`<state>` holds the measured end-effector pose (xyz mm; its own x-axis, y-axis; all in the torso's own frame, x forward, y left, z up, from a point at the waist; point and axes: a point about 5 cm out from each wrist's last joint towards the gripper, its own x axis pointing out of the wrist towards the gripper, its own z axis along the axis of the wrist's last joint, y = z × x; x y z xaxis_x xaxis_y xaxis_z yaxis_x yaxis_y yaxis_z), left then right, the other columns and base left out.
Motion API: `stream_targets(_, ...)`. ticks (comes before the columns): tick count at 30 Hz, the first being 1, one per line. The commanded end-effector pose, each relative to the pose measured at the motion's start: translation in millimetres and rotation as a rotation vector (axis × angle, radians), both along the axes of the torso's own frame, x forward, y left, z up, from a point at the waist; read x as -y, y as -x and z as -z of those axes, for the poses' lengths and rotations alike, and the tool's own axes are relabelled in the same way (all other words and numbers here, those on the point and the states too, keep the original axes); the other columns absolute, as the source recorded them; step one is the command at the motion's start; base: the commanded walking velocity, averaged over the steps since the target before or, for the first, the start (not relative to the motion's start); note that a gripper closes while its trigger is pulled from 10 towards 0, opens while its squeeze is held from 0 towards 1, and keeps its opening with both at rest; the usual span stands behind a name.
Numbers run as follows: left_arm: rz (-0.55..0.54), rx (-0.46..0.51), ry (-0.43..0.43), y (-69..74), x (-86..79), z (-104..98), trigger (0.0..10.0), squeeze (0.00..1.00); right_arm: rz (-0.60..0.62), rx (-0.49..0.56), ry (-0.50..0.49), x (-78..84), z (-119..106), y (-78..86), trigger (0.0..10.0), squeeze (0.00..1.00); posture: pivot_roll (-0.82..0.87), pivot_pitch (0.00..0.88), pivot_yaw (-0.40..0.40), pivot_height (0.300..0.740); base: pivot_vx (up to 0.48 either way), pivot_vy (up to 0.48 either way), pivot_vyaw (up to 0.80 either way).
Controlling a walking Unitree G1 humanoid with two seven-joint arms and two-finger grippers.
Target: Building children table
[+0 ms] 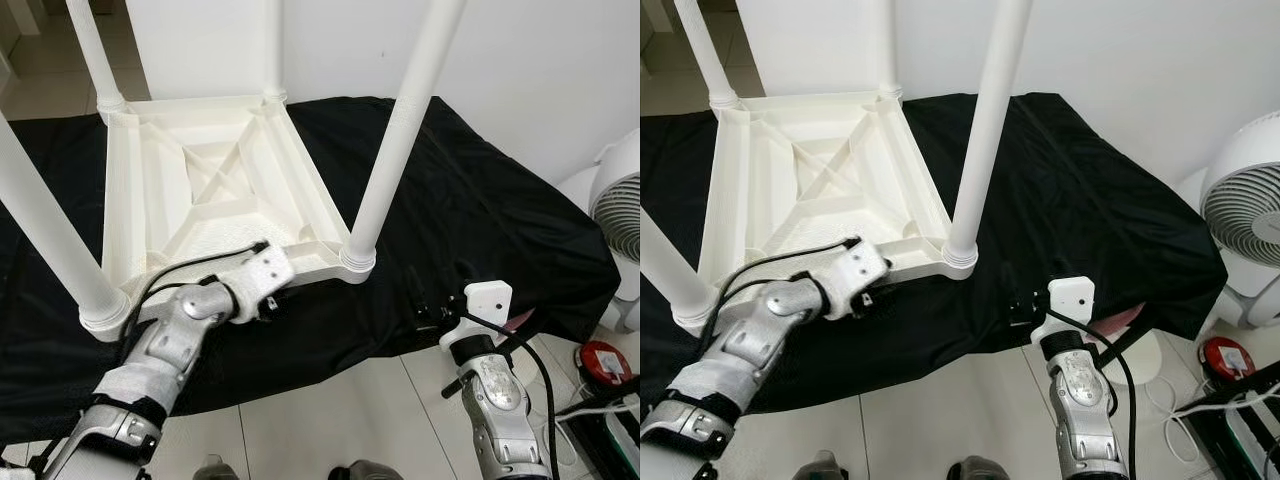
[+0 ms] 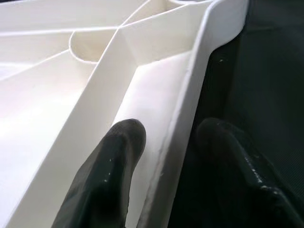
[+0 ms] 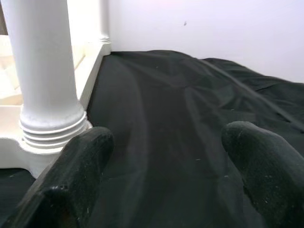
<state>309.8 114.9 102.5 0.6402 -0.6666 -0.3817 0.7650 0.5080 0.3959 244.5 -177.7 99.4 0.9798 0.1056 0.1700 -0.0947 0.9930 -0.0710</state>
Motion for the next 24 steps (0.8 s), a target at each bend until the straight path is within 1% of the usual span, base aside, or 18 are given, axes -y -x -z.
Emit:
stream_targets(1,-0.220,0.068,-0.018,-4.6,-17.0,6.1,10.0,0.00,0.004,-0.005,0.008,1.1,3.1,-0.2,10.0,0.00,0.04,0.010,-0.044,0.740,0.000,0.000,0.00)
stream_targets(5,-0.210,0.066,-0.020,-1.8,-18.4,6.7,10.0,0.00,-0.004,-0.005,0.020,-0.7,4.4,-1.1,10.0,0.00,0.04,0.010,-0.044,0.740,0.000,0.000,0.00)
stream_targets(8,-0.173,0.074,0.015,2.1,-14.9,2.4,10.0,0.00,-0.010,-0.001,0.021,-1.5,4.7,-1.2,10.0,0.00,0.04,0.012,-0.042,0.740,0.000,0.000,0.00)
stream_targets(9,-0.148,0.086,0.056,3.7,-11.6,-3.5,10.0,0.00,-0.014,0.001,0.022,-2.2,4.8,-1.5,10.0,0.00,0.04,0.012,-0.042,0.740,0.000,0.000,0.00)
stream_targets(10,-0.112,0.098,0.138,6.2,-6.2,-14.1,10.0,0.00,-0.021,0.007,0.022,-3.4,4.8,-2.1,10.0,0.00,0.04,0.012,-0.042,0.740,0.000,0.000,0.00)
stream_targets(11,-0.112,0.098,0.138,6.2,-6.2,-14.1,10.0,0.00,-0.021,0.007,0.022,-3.4,4.8,-2.1,10.0,0.00,0.04,0.012,-0.042,0.740,0.000,0.000,0.00)
stream_targets(12,-0.089,0.097,0.192,8.4,-2.7,-19.9,10.0,0.00,-0.027,0.012,0.020,-4.4,4.4,-2.2,10.0,0.00,0.05,0.014,-0.043,0.740,0.000,0.000,0.00)
stream_targets(13,-0.075,0.095,0.224,9.9,-0.6,-23.3,10.0,0.00,-0.031,0.015,0.019,-5.1,4.0,-2.3,10.0,0.00,0.05,0.014,-0.043,0.740,0.000,0.000,0.00)
stream_targets(14,-0.075,0.095,0.224,9.9,-0.6,-23.3,10.0,0.00,-0.031,0.015,0.019,-5.1,4.0,-2.3,10.0,0.00,0.05,0.014,-0.043,0.740,0.000,0.000,0.00)
stream_targets(15,-0.069,0.111,0.292,11.7,3.2,-32.4,10.0,0.00,-0.040,0.021,0.019,-7.2,3.3,-3.3,10.0,0.00,0.04,0.014,-0.042,0.740,0.000,0.000,0.00)
stream_targets(16,-0.076,0.115,0.322,11.9,3.8,-35.8,10.0,0.00,-0.040,0.024,0.024,-7.7,3.1,-3.6,10.0,0.00,0.05,0.015,-0.042,0.740,0.000,0.000,0.00)
stream_targets(17,-0.081,0.117,0.342,12.1,4.2,-37.8,10.0,0.00,-0.039,0.026,0.028,-7.9,3.0,-3.7,10.0,0.00,0.05,0.015,-0.042,0.740,0.000,0.000,0.00)
stream_targets(20,-0.084,0.116,0.350,12.2,4.2,-38.5,10.0,0.00,-0.038,0.027,0.030,-8.0,3.0,-3.7,10.0,0.00,0.05,0.015,-0.042,0.740,0.000,0.000,0.00)
stream_targets(21,-0.130,0.133,0.380,12.3,2.5,-41.5,10.0,0.00,-0.032,0.023,0.034,-7.5,4.3,-2.8,10.0,0.00,0.05,0.016,-0.041,0.740,0.000,0.000,0.00)
stream_targets(22,-0.130,0.133,0.380,12.3,2.5,-41.5,10.0,0.00,-0.032,0.023,0.034,-7.5,4.3,-2.8,10.0,0.00,0.05,0.016,-0.041,0.740,0.000,0.000,0.00)
stream_targets(24,-0.192,0.141,0.449,12.7,1.2,-45.8,10.0,0.00,-0.021,0.022,0.044,-7.5,5.5,-1.6,10.0,0.00,0.04,0.016,-0.039,0.740,0.000,0.000,0.00)
